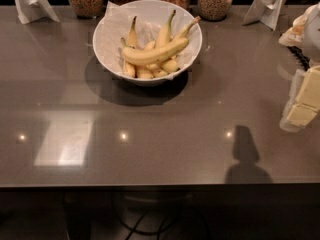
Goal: Pick banana from white bowl
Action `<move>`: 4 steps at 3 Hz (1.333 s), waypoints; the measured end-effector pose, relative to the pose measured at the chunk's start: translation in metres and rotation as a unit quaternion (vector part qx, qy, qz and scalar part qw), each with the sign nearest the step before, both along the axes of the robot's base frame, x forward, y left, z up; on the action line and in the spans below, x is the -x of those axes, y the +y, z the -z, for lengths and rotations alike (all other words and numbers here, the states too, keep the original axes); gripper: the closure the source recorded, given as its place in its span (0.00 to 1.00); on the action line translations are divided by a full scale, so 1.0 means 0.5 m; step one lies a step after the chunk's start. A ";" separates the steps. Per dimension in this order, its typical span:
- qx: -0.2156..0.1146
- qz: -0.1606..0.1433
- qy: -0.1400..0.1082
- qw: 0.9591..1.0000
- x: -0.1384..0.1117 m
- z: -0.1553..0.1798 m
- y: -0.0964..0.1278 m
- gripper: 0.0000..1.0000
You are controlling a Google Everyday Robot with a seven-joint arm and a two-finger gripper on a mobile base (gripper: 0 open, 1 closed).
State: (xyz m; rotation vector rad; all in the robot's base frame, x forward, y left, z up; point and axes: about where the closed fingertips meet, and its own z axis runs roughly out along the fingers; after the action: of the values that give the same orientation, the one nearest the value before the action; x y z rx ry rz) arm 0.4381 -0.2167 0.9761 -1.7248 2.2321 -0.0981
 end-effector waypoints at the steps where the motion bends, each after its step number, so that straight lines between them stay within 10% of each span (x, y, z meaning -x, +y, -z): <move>1: 0.000 0.000 0.000 1.000 0.000 0.000 0.000 0.00; 2: -0.037 -0.009 -0.034 0.999 -0.040 -0.013 0.038 0.00; 4: -0.135 -0.046 -0.110 0.984 -0.157 -0.040 0.160 0.00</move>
Offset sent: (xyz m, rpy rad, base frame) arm 0.0581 0.0531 0.0172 0.2163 -0.1841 0.0521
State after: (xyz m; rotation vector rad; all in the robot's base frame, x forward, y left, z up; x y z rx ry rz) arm 0.5165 -0.1366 0.9963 -1.5827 1.9077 0.0336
